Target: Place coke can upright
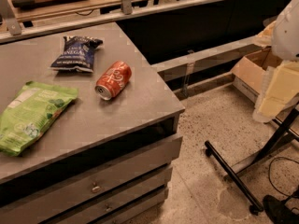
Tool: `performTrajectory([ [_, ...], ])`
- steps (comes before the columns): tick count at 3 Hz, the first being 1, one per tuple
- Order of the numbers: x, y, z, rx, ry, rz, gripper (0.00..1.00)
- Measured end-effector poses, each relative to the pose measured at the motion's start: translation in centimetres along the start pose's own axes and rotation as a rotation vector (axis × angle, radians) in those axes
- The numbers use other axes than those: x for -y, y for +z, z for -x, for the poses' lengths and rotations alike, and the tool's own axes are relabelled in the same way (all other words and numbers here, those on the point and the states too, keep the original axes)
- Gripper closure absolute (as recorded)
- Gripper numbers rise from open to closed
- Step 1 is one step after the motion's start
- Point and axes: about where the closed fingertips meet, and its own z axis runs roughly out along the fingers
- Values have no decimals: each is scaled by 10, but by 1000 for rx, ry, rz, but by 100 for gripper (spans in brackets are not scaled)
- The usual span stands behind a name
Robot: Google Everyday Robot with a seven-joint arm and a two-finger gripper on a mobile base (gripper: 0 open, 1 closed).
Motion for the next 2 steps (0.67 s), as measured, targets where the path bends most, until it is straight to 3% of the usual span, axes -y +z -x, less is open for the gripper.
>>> performTrajectory([
  [1, 0, 0, 0, 0, 0, 0, 0],
  [2, 10, 5, 16, 12, -56, 2, 0],
])
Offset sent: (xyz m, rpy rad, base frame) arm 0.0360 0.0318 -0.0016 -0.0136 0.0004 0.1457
